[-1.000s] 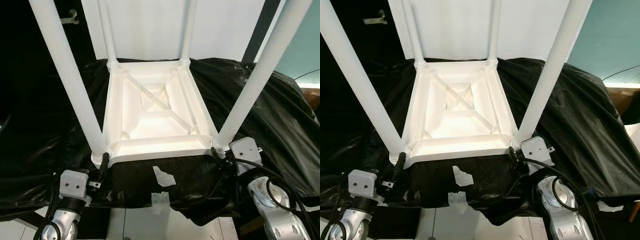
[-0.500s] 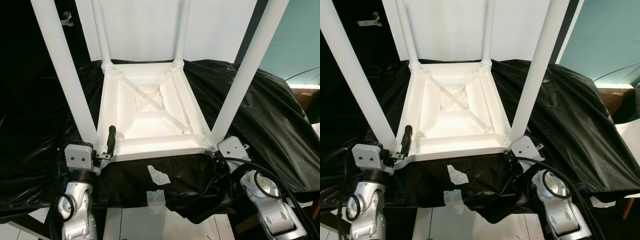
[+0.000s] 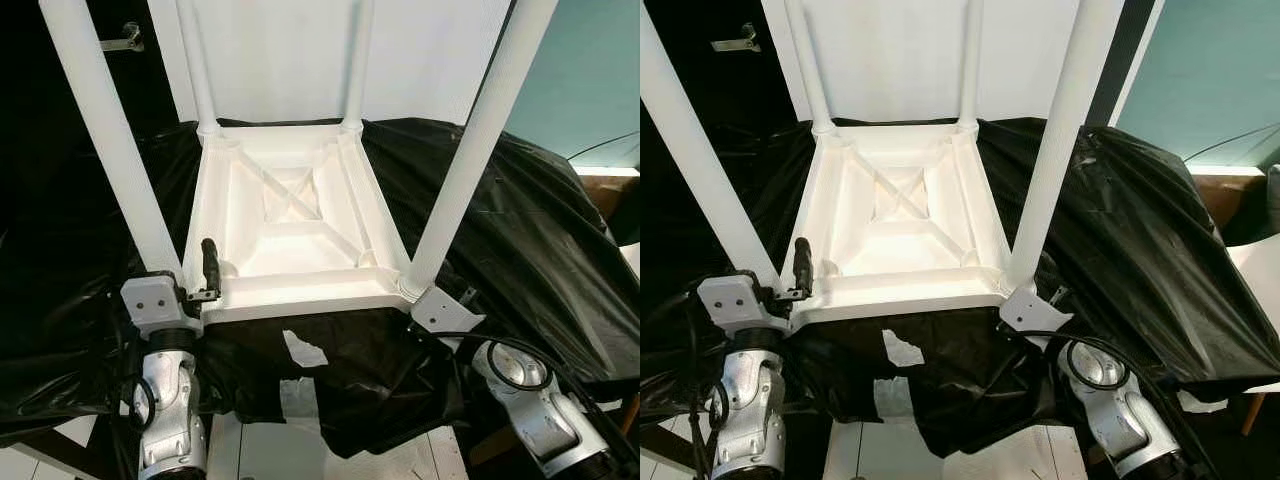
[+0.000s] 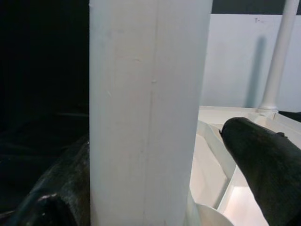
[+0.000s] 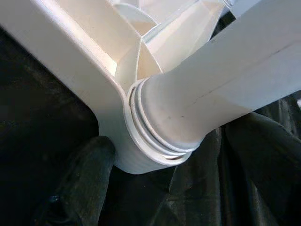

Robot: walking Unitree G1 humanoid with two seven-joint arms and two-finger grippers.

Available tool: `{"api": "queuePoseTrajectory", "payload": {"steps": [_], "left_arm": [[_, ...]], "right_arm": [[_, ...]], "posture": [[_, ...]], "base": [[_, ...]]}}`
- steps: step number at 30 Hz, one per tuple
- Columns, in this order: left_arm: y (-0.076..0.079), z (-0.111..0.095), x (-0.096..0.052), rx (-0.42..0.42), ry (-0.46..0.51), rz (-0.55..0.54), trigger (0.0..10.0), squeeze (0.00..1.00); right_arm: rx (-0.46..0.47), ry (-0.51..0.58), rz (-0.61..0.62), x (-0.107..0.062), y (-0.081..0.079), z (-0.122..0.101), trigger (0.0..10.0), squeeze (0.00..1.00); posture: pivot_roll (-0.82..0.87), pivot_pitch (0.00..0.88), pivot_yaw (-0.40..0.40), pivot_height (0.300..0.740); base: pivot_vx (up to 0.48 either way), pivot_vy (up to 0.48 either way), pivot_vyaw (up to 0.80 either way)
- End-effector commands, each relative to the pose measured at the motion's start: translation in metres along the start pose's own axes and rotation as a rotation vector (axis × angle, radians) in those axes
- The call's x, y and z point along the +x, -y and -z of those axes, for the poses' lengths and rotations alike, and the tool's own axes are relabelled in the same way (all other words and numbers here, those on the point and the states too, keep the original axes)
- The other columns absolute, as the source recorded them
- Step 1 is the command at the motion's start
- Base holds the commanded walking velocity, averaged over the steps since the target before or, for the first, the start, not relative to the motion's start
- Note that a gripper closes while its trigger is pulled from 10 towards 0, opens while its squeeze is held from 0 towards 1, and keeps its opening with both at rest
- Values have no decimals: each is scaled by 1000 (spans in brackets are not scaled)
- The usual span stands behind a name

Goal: Building children table

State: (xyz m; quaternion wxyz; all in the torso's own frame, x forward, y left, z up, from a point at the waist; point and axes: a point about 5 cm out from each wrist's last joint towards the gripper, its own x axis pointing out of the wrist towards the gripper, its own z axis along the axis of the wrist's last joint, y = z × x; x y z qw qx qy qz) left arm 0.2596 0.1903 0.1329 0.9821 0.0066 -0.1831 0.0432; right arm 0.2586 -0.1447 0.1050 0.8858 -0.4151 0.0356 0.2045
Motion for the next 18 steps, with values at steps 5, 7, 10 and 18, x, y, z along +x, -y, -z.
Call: {"api": "queuePoseTrajectory", "payload": {"steps": [5, 7, 10, 18], "left_arm": [[26, 3, 4, -36, -9, 103, 10000, 0], [23, 4, 4, -31, -10, 106, 10000, 0], [23, 4, 5, -28, -12, 113, 10000, 0], [28, 6, 12, -30, -13, 138, 10000, 0]], "right_arm": [[258, -56, 140, -10, 5, 6, 10000, 0], [437, -134, 231, -30, 6, 17, 10000, 0], [491, -139, 192, -40, -1, 15, 10000, 0], [550, -91, 6, -56, -5, 6, 10000, 0]], "posture": [[85, 0, -37, 740], [67, 0, -25, 740], [67, 0, -25, 740], [31, 0, -8, 740]], "base": [[0, 0, 0], [0, 0, 0], [0, 0, 0], [0, 0, 0]]}}
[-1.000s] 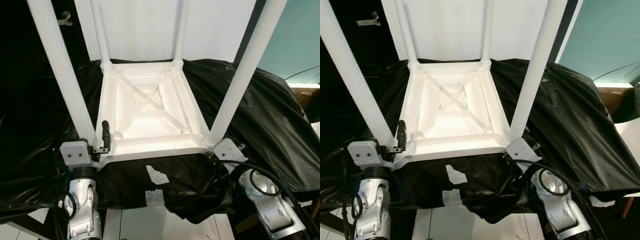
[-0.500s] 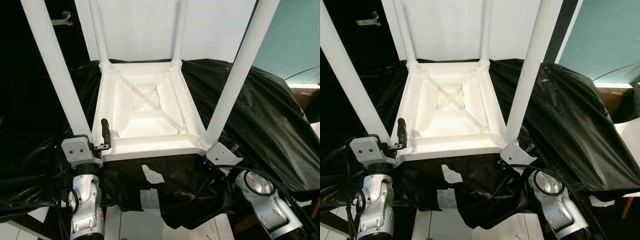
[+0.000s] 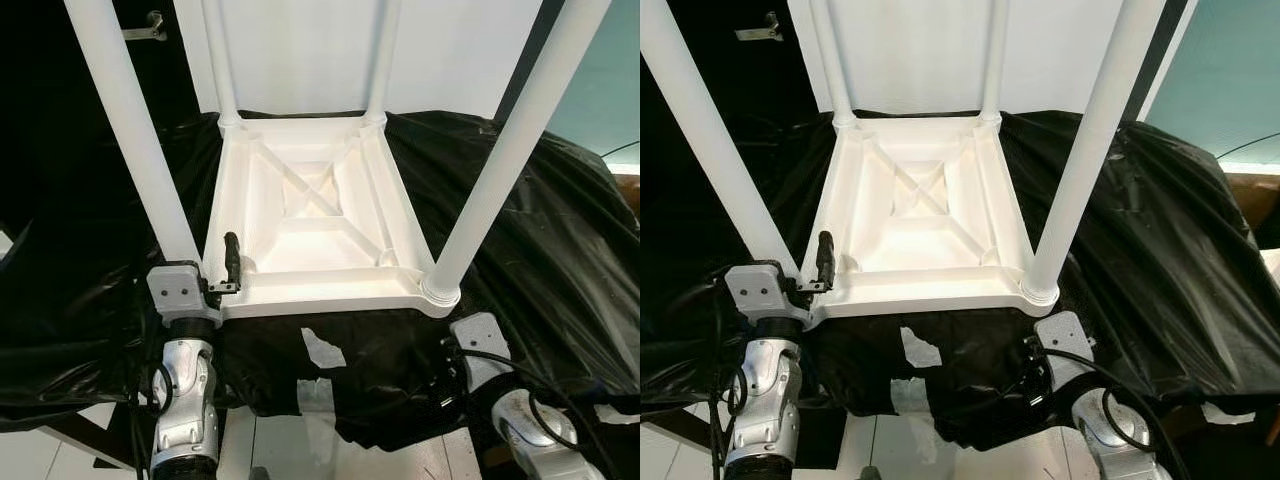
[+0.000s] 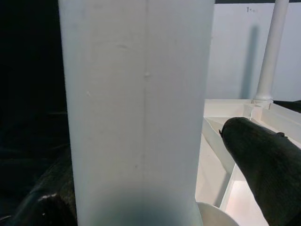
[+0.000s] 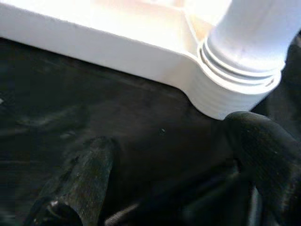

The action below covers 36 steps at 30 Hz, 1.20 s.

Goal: Building children table

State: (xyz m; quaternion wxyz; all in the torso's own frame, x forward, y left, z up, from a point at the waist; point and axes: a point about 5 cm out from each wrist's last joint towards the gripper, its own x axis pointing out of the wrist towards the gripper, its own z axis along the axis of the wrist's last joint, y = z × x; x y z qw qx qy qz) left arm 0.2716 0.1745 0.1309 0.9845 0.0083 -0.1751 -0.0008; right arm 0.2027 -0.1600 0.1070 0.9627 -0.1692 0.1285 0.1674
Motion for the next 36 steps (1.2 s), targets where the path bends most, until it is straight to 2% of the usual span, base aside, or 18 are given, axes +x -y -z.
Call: {"api": "queuePoseTrajectory", "payload": {"steps": [1, 3, 4, 5, 6, 7, 8, 9, 12, 23, 24, 25, 26, 28, 29, 30, 32, 36], "left_arm": [[10, 1, 4, -17, 3, 51, 10000, 0], [11, 1, 5, -18, 3, 53, 10000, 0], [12, 2, 5, -21, 4, 56, 10000, 0], [12, 2, 5, -21, 4, 56, 10000, 0], [15, 3, 6, -27, 5, 58, 10000, 0], [15, 3, 6, -27, 5, 58, 10000, 0], [16, 4, 7, -29, 3, 57, 10000, 0], [16, 4, 7, -29, 3, 57, 10000, 0], [20, 4, 8, -31, 6, 60, 10000, 0], [25, 4, 9, -10, 14, 54, 10000, 0], [26, 4, 9, 10, 13, 57, 8980, 0], [27, 5, 8, 23, 13, 60, 8980, 0], [27, 7, 8, 72, 5, 63, 7529, 0], [27, 9, 7, 105, -4, 63, 7529, 0], [26, 12, 7, 150, -23, 62, 6510, 0], [26, 12, 7, 150, -23, 62, 6510, 0], [22, 19, 6, 211, -66, 56, 10000, 0], [18, 26, 3, 239, -113, 47, 10000, 0]], "right_arm": [[3, 1, 3, 0, 7, -2, 10000, 0], [-7, 8, 6, 2, 9, -4, 10000, 0], [-69, 28, -12, 8, 9, -9, 10000, 0], [-69, 28, -12, 8, 9, -9, 10000, 0], [-207, 65, -58, 20, 6, -19, 10000, 0], [-207, 65, -58, 20, 6, -19, 10000, 0], [-317, 89, -99, 31, 1, -25, 10000, 0], [-317, 89, -99, 31, 1, -25, 10000, 0], [-410, 101, -156, 50, -9, -24, 10000, 0], [-463, 87, -207, 75, -19, -16, 10000, 0], [-461, 87, -215, 77, -22, -14, 10000, 0], [-460, 88, -220, 78, -23, -13, 10000, 0], [-465, 92, -227, 80, -26, -12, 10000, 0], [-468, 94, -229, 81, -27, -11, 10000, 0], [-472, 96, -231, 82, -27, -11, 10000, 0], [-472, 96, -231, 82, -27, -11, 10000, 0], [-477, 99, -233, 80, -27, -10, 10000, 0], [-481, 100, -232, 79, -27, -8, 10000, 0]], "posture": [[31, 0, -8, 740], [31, 0, -8, 740], [30, 0, -9, 740], [30, 0, -9, 740], [31, 0, -12, 740], [31, 0, -12, 740], [35, 0, -12, 740], [35, 0, -12, 740], [54, 0, -25, 740], [103, 0, -45, 740], [104, 0, -45, 740], [104, 0, -45, 740], [99, 0, -43, 740], [99, 0, -43, 740], [92, 0, -41, 740], [92, 0, -41, 740], [85, 0, -41, 740], [80, 0, -41, 740]], "base": [[0, 0, 0], [0, 0, 0], [0, 0, 0], [0, 0, 0], [0, 0, 0], [0, 0, 0], [0, 0, 0], [0, 0, 0], [0, 0, 0], [0, 0, 0], [0, 0, 0], [0, 0, 0], [0, 0, 0], [0, 0, 0], [0, 0, 0], [0, 0, 0], [0, 0, 0], [0, 0, 0]]}}
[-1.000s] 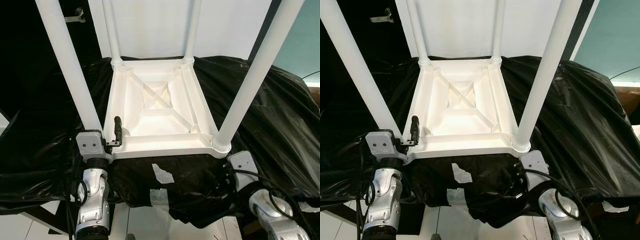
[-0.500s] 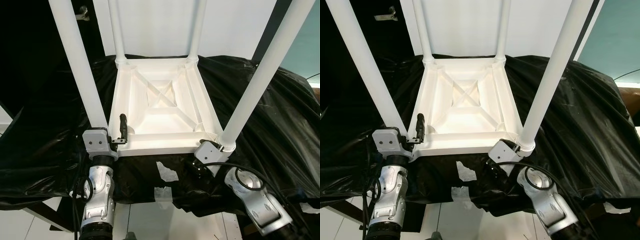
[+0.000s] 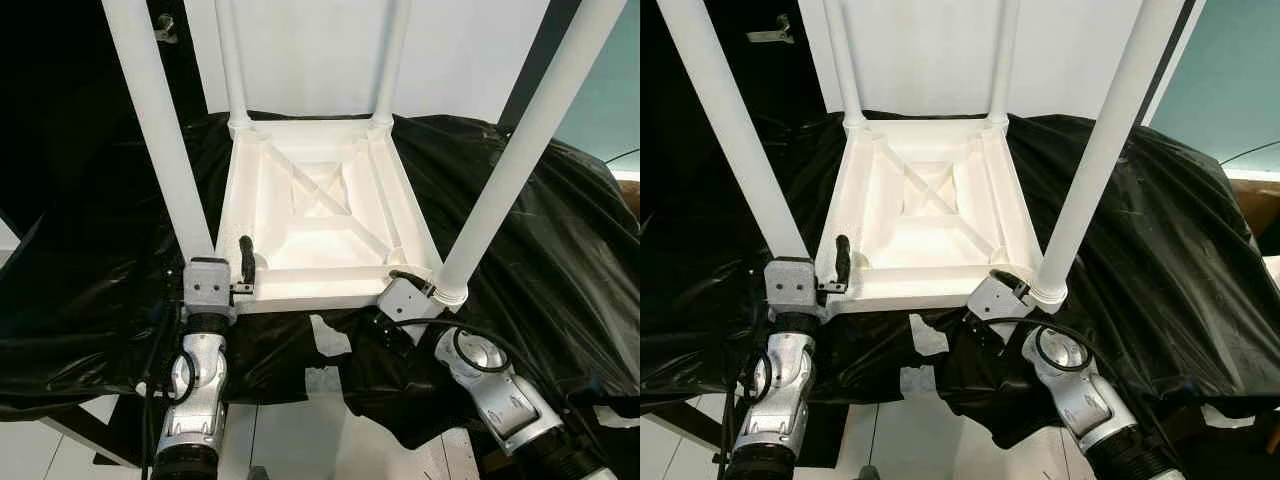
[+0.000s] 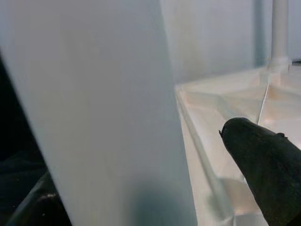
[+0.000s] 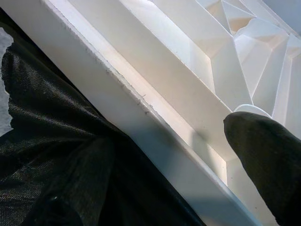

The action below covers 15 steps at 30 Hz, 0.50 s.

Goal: Building children table

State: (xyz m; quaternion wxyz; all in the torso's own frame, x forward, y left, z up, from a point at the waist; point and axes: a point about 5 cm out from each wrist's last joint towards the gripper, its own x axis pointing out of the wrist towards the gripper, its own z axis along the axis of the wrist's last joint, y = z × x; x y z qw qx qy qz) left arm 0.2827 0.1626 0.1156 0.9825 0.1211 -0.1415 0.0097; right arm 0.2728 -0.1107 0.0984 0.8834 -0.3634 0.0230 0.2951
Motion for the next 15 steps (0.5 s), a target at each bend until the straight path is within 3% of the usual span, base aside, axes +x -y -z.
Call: {"api": "queuePoseTrajectory", "payload": {"steps": [1, 3, 4, 6, 7, 15], "left_arm": [[7, 11, -4, 24, -64, 34, 10000, 0], [8, 15, -7, 31, -82, 44, 10000, 0], [8, 18, -9, 36, -93, 54, 2745, 0], [9, 19, -11, 40, -95, 63, 2745, 0], [11, 20, -12, 39, -95, 69, 0, 0], [15, 17, -9, 26, -72, 75, 0, 0]], "right_arm": [[1, -50, -55, -3, -13, 11, 10000, 0], [-2, -50, -54, -4, -14, 12, 10000, 0], [-3, -50, -54, -5, -14, 12, 10000, 0], [-5, -48, -54, -5, -14, 12, 10000, 0], [-7, -46, -53, -6, -14, 11, 10000, 0], [-21, -43, -56, -6, -15, 12, 10000, 0]], "posture": [[75, 0, -41, 740], [70, 0, -42, 740], [70, 0, -42, 740], [67, 0, -43, 740], [67, 0, -44, 740], [68, 0, -48, 740]], "base": [[0, 0, 0], [0, 0, 0], [0, 0, 0], [0, 0, 0], [0, 0, 0], [0, 0, 0]]}}
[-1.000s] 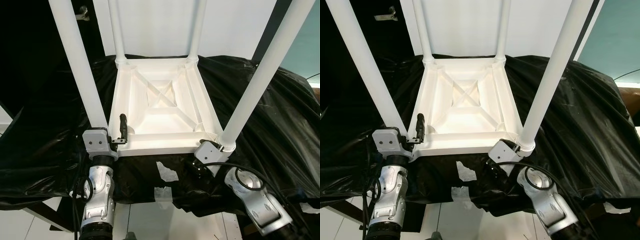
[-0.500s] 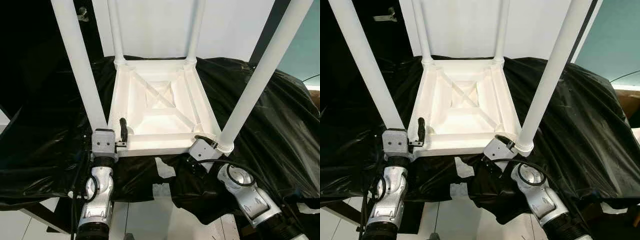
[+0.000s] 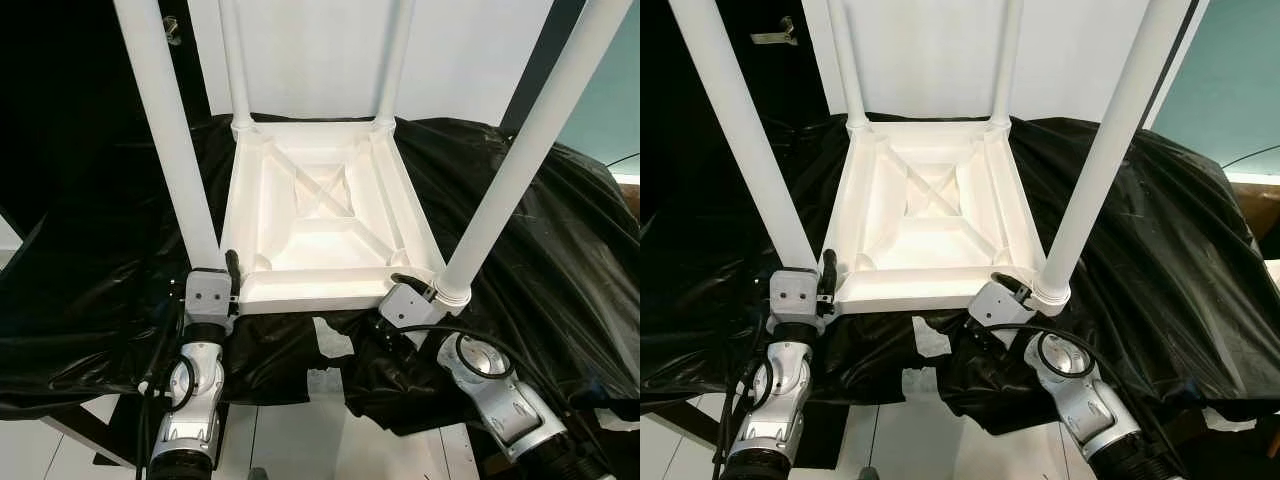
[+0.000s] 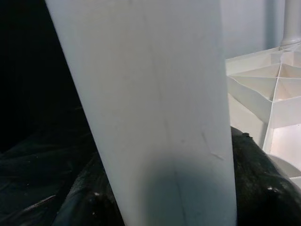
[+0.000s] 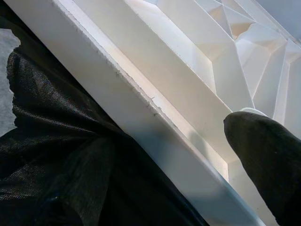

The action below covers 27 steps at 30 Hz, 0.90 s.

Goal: Building children table

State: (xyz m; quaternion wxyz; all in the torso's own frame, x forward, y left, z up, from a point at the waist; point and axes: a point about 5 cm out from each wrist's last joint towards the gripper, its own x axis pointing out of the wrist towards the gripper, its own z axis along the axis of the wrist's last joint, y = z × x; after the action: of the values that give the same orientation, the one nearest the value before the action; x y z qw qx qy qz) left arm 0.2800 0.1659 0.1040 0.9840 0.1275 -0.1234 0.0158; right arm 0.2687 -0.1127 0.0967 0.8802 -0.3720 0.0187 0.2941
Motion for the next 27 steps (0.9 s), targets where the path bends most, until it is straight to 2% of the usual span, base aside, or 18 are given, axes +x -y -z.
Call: {"api": "queuePoseTrajectory", "payload": {"steps": [1, 5, 7, 10, 17, 27], "left_arm": [[17, 5, -2, 5, -30, 82, 0, 0], [19, 2, 1, -8, -25, 80, 0, 0], [22, -7, 7, -18, 7, 90, 0, 0], [25, -17, 14, -19, 49, 102, 0, 0], [15, -37, 25, -52, 125, 45, 0, 0], [4, -59, 27, -70, 199, -17, 0, 0]], "right_arm": [[-20, -45, -56, -2, -12, 10, 10000, 0], [-69, -46, -49, -1, -11, 11, 10000, 0], [-135, -52, -58, -1, -12, 13, 10000, 0], [-172, -53, -69, -1, -15, 13, 10000, 0], [-183, -52, -73, -1, -17, 13, 10000, 0], [-209, -47, -79, 4, -18, 14, 10000, 0]], "posture": [[68, 0, -47, 740], [69, 0, -47, 740], [74, 0, -47, 740], [75, 0, -48, 740], [75, 0, -49, 740], [90, 0, -58, 740]], "base": [[0, 0, 0], [0, 0, 0], [0, 0, 0], [0, 0, 0], [0, 0, 0], [0, 0, 0]]}}
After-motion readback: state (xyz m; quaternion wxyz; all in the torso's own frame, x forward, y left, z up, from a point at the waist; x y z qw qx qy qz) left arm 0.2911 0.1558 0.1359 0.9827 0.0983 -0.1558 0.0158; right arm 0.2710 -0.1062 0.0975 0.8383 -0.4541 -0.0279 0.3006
